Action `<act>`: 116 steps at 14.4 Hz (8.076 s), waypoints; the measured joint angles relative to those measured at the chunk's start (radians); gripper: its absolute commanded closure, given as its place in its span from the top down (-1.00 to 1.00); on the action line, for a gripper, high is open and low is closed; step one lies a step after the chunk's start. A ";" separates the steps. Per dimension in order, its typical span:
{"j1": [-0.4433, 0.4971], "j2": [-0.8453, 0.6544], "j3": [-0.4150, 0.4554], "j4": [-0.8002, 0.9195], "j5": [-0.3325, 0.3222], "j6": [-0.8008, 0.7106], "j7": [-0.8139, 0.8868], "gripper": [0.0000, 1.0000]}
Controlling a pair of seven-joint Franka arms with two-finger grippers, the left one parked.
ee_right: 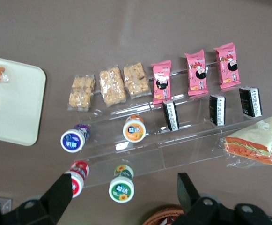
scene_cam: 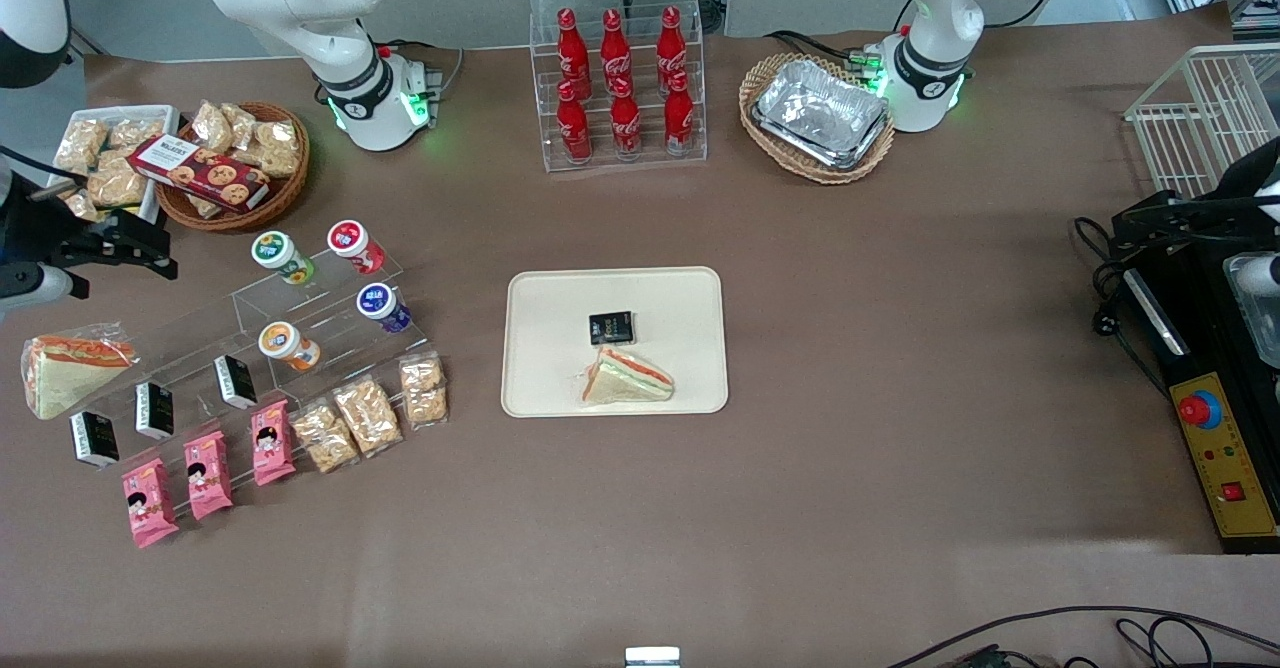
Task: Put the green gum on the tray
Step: 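Move the right gripper over the green-labelled gum bottle on the rack, then lower the right gripper and close it around the green gum bottle, then lift the green gum bottle and carry it toward the cream tray, then lower the bottle onto the tray beside the black box and open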
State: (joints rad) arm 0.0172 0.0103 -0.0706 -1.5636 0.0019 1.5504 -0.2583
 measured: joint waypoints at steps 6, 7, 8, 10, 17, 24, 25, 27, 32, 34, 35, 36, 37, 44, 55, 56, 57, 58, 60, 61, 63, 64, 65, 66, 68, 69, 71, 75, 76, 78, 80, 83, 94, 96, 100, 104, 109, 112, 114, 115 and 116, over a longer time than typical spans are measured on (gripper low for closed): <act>-0.003 -0.144 -0.040 -0.152 0.018 0.006 -0.046 1.00; -0.003 -0.179 -0.040 -0.198 0.019 0.027 -0.046 1.00; -0.002 -0.212 -0.040 -0.248 0.019 0.055 -0.046 1.00; -0.002 -0.273 -0.040 -0.358 0.019 0.130 -0.046 1.00; -0.003 -0.372 -0.058 -0.680 0.019 0.392 -0.046 1.00; -0.009 -0.391 -0.066 -0.886 0.019 0.573 -0.046 1.00; -0.010 -0.391 -0.066 -0.905 0.019 0.590 -0.046 1.00; -0.011 -0.392 -0.068 -0.942 0.019 0.622 -0.046 1.00; -0.023 -0.394 -0.069 -1.020 0.019 0.691 -0.046 1.00; -0.023 -0.401 -0.069 -1.050 0.019 0.716 -0.046 1.00; -0.023 -0.405 -0.069 -1.062 0.019 0.725 -0.046 1.00; -0.023 -0.408 -0.069 -1.070 0.019 0.733 -0.046 1.00; -0.023 -0.409 -0.069 -1.074 0.019 0.737 -0.046 0.91; -0.024 -0.414 -0.069 -1.080 0.020 0.748 -0.043 -0.27; -0.024 -0.418 -0.060 -0.896 0.020 0.592 -0.040 -0.27; -0.024 -0.417 -0.058 -0.838 0.020 0.533 -0.040 -0.27; -0.024 -0.414 -0.057 -0.777 0.020 0.468 -0.040 -0.27; -0.023 -0.406 -0.057 -0.712 0.020 0.400 -0.040 -0.27; -0.023 -0.374 -0.057 -0.564 0.020 0.259 -0.040 -0.27; -0.023 -0.351 -0.057 -0.493 0.020 0.202 -0.040 -0.27; -0.021 -0.302 -0.055 -0.369 0.020 0.123 -0.040 -0.27; -0.016 -0.282 -0.054 -0.331 0.020 0.107 -0.040 -0.27; -0.006 -0.266 -0.053 -0.306 0.020 0.102 -0.035 -0.27; 0.006 -0.254 -0.053 -0.291 0.021 0.101 -0.011 -0.27; 0.045 -0.238 -0.045 -0.278 0.024 0.101 0.083 -0.27; 0.071 -0.231 -0.032 -0.272 0.025 0.101 0.152 -0.27; 0.124 -0.216 0.016 -0.256 0.026 0.101 0.324 -0.27; 0.193 -0.167 0.138 -0.218 0.027 0.101 0.660 -0.27; 0.197 -0.149 0.170 -0.207 0.027 0.102 0.734 -0.27; 0.199 -0.114 0.236 -0.188 0.032 0.119 0.871 -0.26; 0.200 -0.087 0.278 -0.183 0.064 0.149 0.969 -0.26; 0.216 -0.055 0.290 -0.197 0.076 0.192 1.025 -0.25; 0.332 0.077 0.292 -0.605 0.070 0.729 1.148 -0.23; 0.354 0.116 0.292 -0.630 -0.009 0.789 1.238 -0.23; 0.408 0.225 0.292 -0.647 -0.192 0.900 1.463 -0.23; 0.410 0.282 0.288 -0.648 -0.211 0.963 1.497 -0.23; 0.410 0.310 0.288 -0.648 -0.212 1.020 1.526 0.06; 0.410 0.323 0.289 -0.648 -0.212 1.037 1.539 1.00; 0.410 0.325 0.289 -0.648 -0.212 1.040 1.546 1.00; 0.410 0.325 0.289 -0.648 -0.212 1.041 1.549 1.00; 0.410 0.325 0.289 -0.648 -0.212 1.041 1.551 1.00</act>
State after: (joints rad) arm 0.4269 0.3358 0.2180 -2.2111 -0.2101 2.5917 1.2922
